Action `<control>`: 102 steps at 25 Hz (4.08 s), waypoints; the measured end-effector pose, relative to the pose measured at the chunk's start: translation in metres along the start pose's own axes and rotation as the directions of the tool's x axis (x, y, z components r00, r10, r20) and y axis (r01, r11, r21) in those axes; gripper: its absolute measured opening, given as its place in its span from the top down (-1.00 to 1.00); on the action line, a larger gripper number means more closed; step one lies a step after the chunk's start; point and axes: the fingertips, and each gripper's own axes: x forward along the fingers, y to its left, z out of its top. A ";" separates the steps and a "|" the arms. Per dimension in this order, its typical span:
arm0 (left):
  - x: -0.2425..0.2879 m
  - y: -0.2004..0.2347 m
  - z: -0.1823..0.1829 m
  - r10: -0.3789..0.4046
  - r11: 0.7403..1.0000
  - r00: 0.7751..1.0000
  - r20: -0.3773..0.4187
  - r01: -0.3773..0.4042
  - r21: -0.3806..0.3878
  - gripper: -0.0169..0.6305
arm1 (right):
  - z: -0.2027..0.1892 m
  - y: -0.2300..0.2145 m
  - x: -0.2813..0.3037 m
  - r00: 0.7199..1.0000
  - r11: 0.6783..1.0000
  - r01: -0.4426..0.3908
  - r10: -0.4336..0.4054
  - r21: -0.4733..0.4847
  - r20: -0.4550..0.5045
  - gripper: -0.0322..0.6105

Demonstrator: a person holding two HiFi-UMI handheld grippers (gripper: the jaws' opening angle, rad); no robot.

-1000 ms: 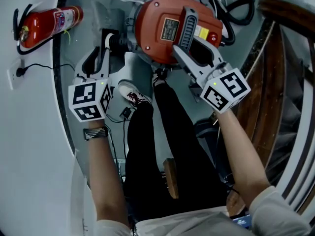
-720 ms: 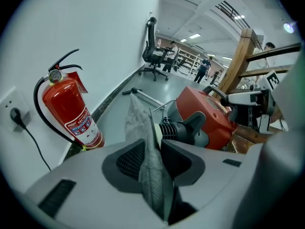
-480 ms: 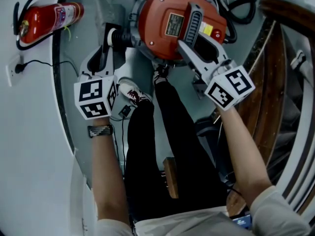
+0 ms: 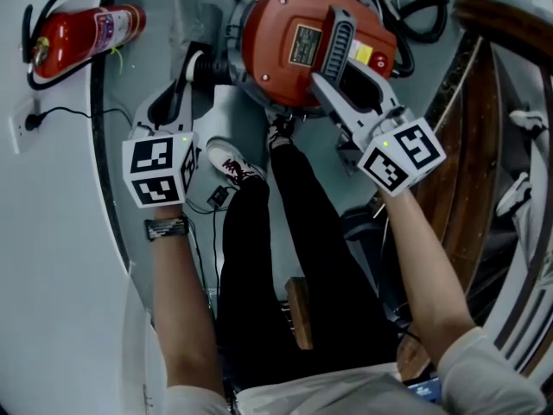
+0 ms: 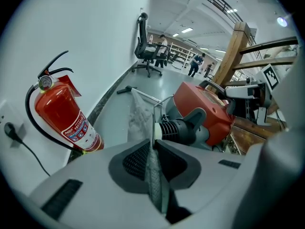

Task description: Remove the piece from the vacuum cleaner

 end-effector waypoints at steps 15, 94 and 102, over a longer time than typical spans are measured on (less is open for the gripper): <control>0.002 0.004 -0.001 0.019 0.998 1.000 -0.014 -0.019 -0.067 0.83 | 0.000 0.001 0.000 1.000 1.000 -0.003 0.003 -0.004 0.002 0.26; 0.007 0.014 -0.004 -0.069 0.971 0.997 -0.020 0.063 -0.232 0.81 | 0.000 0.000 -0.001 1.000 1.000 -0.004 0.004 -0.011 0.003 0.25; 0.008 0.015 -0.005 -0.073 0.971 0.997 -0.022 0.066 -0.229 0.81 | 0.000 0.000 -0.001 1.000 1.000 -0.003 0.003 -0.012 0.003 0.25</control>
